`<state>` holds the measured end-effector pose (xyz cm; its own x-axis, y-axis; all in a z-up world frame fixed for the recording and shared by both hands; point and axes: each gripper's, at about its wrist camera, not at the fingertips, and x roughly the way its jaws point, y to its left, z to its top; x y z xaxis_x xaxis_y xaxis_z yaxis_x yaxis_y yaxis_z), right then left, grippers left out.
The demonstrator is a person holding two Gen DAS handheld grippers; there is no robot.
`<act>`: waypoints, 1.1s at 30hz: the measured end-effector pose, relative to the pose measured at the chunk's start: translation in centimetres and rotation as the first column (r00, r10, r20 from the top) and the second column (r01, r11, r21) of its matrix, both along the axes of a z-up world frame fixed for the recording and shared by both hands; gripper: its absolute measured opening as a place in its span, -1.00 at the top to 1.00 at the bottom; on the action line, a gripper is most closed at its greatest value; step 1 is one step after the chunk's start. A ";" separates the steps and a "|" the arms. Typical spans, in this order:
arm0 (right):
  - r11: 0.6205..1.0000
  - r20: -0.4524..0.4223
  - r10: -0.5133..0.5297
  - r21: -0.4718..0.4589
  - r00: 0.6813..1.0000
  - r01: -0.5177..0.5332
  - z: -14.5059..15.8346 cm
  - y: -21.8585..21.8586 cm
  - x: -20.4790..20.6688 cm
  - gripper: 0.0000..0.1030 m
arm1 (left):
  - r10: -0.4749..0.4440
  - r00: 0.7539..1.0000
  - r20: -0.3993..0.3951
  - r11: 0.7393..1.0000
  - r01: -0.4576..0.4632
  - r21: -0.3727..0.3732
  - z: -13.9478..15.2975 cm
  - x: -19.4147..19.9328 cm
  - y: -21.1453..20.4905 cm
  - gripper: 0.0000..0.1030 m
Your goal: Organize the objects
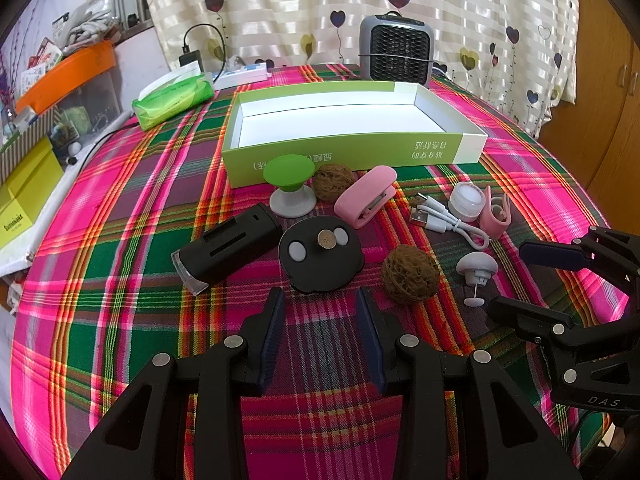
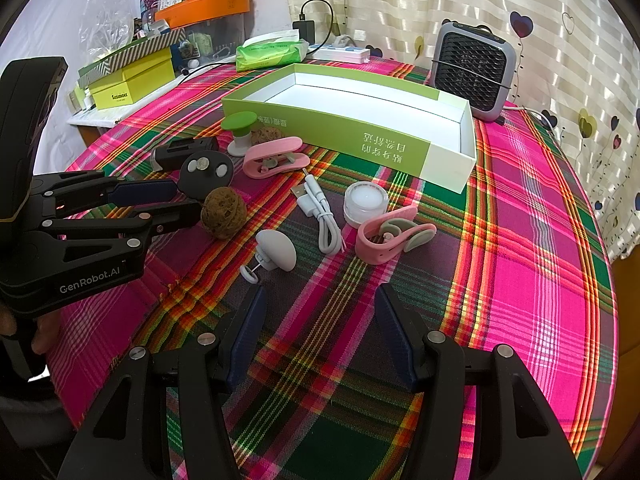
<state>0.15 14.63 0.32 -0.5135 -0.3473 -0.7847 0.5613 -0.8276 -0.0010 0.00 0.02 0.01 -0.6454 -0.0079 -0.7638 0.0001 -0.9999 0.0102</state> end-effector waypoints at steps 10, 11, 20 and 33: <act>1.000 0.000 0.000 0.000 1.000 0.000 0.0 0.0 0.0 -0.11 | 0.000 1.000 0.000 1.000 0.000 -0.001 0.0 0.0 0.0 0.33; 1.000 0.000 0.000 0.000 1.000 0.000 0.0 0.0 0.0 -0.11 | 0.000 1.000 0.000 1.000 0.000 -0.002 0.0 0.0 0.0 0.33; 1.000 0.000 0.000 0.000 1.000 0.000 0.0 0.0 0.0 -0.11 | 0.000 1.000 0.000 1.000 0.000 -0.004 0.0 0.0 -0.1 0.32; 1.000 0.001 -0.013 0.000 1.000 0.013 0.2 -0.2 -0.2 -0.11 | -0.009 1.000 -0.001 0.999 0.009 0.042 0.1 0.0 -0.6 0.33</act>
